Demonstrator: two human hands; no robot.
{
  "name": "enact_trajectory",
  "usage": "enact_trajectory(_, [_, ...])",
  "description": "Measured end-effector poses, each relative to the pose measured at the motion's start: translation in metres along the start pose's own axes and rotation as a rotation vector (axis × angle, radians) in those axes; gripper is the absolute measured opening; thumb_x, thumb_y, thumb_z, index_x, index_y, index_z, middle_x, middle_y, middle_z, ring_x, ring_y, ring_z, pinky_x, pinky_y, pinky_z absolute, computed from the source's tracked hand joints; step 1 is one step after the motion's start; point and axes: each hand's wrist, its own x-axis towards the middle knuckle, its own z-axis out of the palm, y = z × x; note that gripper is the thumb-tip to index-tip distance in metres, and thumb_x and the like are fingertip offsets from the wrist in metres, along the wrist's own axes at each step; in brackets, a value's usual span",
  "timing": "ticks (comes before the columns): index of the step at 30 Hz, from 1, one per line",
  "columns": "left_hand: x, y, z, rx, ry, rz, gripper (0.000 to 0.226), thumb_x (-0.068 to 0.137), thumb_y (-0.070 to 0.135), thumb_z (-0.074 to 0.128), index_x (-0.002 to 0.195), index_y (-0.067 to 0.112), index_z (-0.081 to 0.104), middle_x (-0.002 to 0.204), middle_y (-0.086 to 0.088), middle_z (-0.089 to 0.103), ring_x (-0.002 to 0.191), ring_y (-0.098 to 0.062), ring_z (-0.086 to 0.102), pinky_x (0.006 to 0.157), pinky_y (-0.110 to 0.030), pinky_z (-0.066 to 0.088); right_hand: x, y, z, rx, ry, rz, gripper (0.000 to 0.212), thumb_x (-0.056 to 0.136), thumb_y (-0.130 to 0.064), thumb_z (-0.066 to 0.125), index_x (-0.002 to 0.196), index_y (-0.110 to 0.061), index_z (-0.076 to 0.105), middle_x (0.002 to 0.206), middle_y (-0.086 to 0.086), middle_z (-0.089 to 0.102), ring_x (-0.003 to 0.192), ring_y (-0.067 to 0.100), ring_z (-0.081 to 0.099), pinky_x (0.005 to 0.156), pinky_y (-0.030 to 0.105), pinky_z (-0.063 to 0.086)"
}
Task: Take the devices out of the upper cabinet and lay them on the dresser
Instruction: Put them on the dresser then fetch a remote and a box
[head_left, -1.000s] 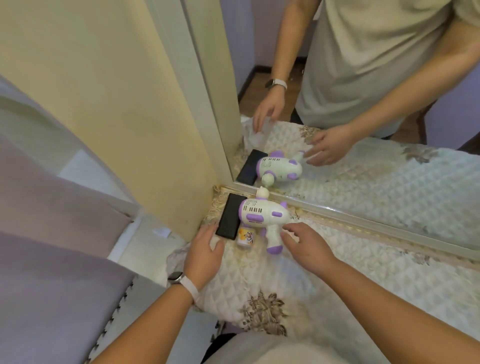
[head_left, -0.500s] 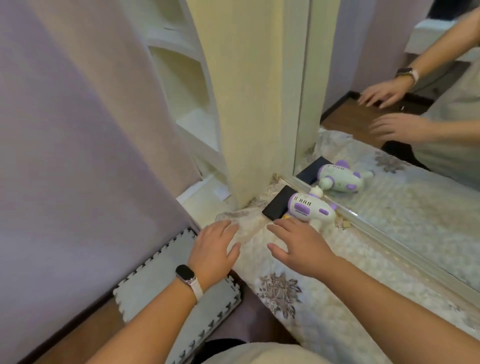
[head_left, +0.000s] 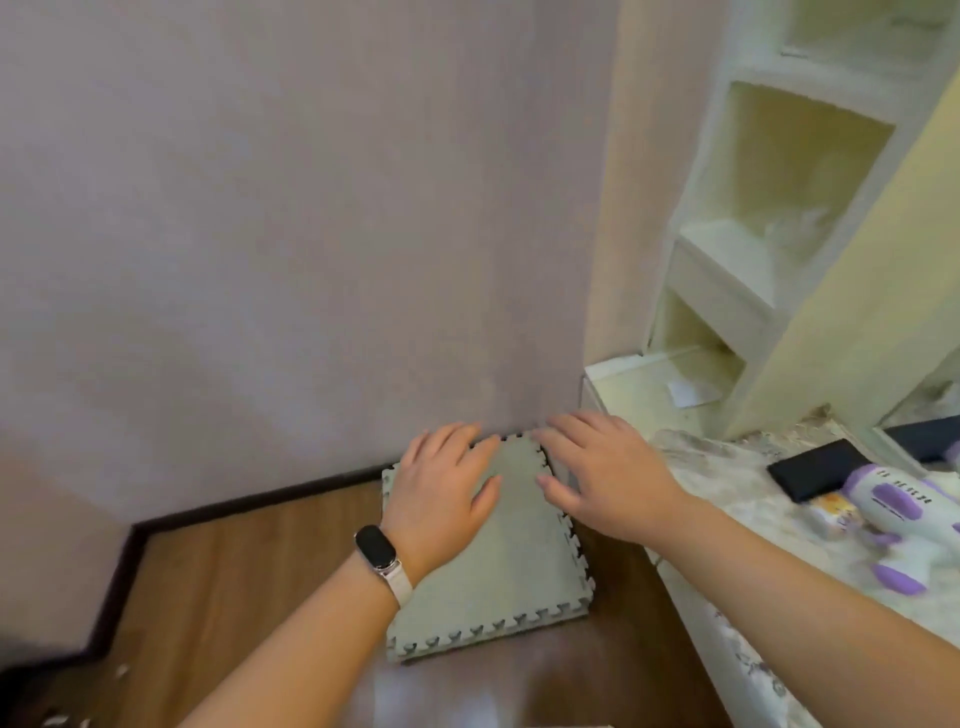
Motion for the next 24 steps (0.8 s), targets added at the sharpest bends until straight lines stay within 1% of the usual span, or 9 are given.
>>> enact_trajectory(3, [-0.043, -0.059, -0.031, 0.038, 0.059, -0.073, 0.037, 0.089, 0.040, 0.054, 0.118, 0.020, 0.062, 0.119, -0.001, 0.063, 0.113, -0.021, 0.054, 0.100, -0.038, 0.034, 0.043, -0.068, 0.008, -0.011, 0.014, -0.102, 0.045, 0.087, -0.051, 0.050, 0.117, -0.019, 0.063, 0.120, 0.002, 0.063, 0.111, 0.026, 0.056, 0.087, 0.039, 0.046])
enact_trajectory(8, [-0.119, -0.154, -0.075, 0.077, 0.163, -0.198, 0.039, 0.089, 0.039, 0.054, 0.121, 0.019, 0.063, 0.123, -0.002, 0.063, 0.117, -0.021, 0.052, 0.102, -0.040, 0.037, 0.104, -0.180, 0.026, -0.047, 0.038, -0.288, 0.046, 0.087, -0.051, 0.051, 0.117, -0.019, 0.062, 0.118, 0.004, 0.063, 0.107, 0.028, 0.057, 0.085, 0.039, 0.046])
enact_trajectory(13, [-0.199, -0.230, -0.114, 0.123, 0.205, -0.356, 0.040, 0.088, 0.038, 0.056, 0.121, 0.017, 0.064, 0.126, -0.005, 0.062, 0.119, -0.025, 0.054, 0.102, -0.044, 0.041, 0.152, -0.289, 0.043, -0.024, 0.071, -0.467, 0.045, 0.087, -0.049, 0.052, 0.116, -0.016, 0.065, 0.116, 0.006, 0.066, 0.105, 0.030, 0.059, 0.084, 0.039, 0.049])
enact_trajectory(19, [-0.297, -0.286, -0.163, 0.214, 0.251, -0.562, 0.039, 0.089, 0.038, 0.053, 0.121, 0.019, 0.065, 0.125, -0.004, 0.063, 0.120, -0.026, 0.054, 0.101, -0.043, 0.040, 0.189, -0.410, 0.047, -0.002, 0.082, -0.706, 0.048, 0.089, -0.050, 0.049, 0.121, -0.018, 0.063, 0.120, 0.005, 0.064, 0.111, 0.029, 0.058, 0.089, 0.039, 0.046])
enact_trajectory(24, [-0.372, -0.305, -0.197, 0.312, 0.258, -0.777, 0.040, 0.092, 0.041, 0.051, 0.126, 0.022, 0.061, 0.128, 0.000, 0.061, 0.124, -0.021, 0.051, 0.105, -0.041, 0.036, 0.208, -0.497, 0.047, 0.016, 0.106, -0.943, 0.047, 0.090, -0.050, 0.051, 0.123, -0.018, 0.062, 0.121, 0.004, 0.064, 0.113, 0.028, 0.058, 0.090, 0.040, 0.048])
